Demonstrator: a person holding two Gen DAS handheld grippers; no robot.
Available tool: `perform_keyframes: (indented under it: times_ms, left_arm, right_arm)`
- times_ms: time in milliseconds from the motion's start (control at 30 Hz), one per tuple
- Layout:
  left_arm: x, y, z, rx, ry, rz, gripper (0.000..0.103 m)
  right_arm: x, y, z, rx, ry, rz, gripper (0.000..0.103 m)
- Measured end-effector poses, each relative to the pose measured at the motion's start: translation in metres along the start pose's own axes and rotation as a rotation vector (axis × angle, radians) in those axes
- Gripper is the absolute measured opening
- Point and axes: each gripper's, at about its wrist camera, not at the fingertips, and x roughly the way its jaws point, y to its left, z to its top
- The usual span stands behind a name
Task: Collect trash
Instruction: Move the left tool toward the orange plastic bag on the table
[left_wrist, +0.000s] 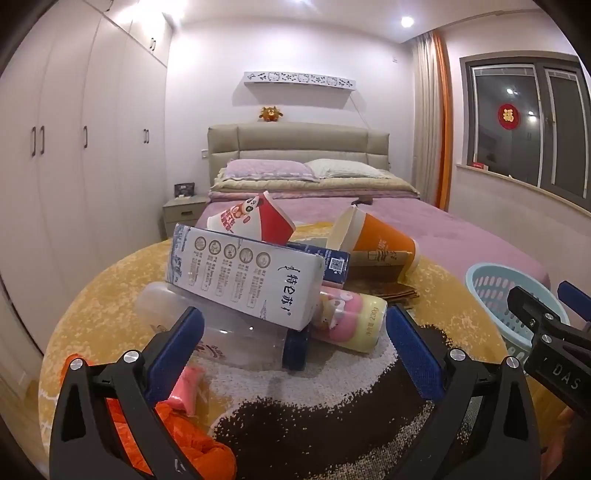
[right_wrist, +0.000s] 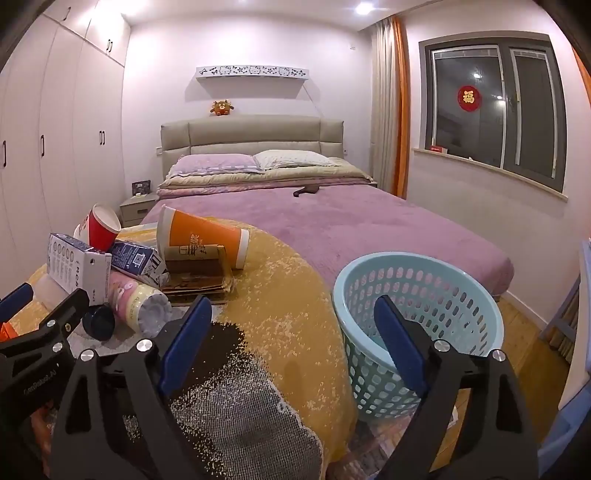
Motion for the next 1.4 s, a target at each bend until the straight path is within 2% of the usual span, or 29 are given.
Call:
perform_keyframes:
  times_ms: [967,1133,1333,1400]
  left_arm:
    - [-0.005,-0.001,-0.001,-0.001,-0.028,0.011,0.096]
    - [-0.004,-0.002,0.001,-0.002,0.010,0.000,0.096]
    - [-0.039,0.000,0.017,-0.014,0.028,-0.038,0.095]
    - [-0.054,0.010,0.021,-0.022,0.037,-0.020,0.096]
  right_arm:
    - [-0.004,-0.003,-0.001,0.023,0.000,-0.014,0.085]
    - [-0.005,-0.003,0.002,0.025,0.008,-0.002,0.085]
    - [-0.024,0.005,0.021,0.007,-0.054,0.032,0.085]
    - [-0.032,0.010,0.029,0.001,-0.078,0.060,0.085]
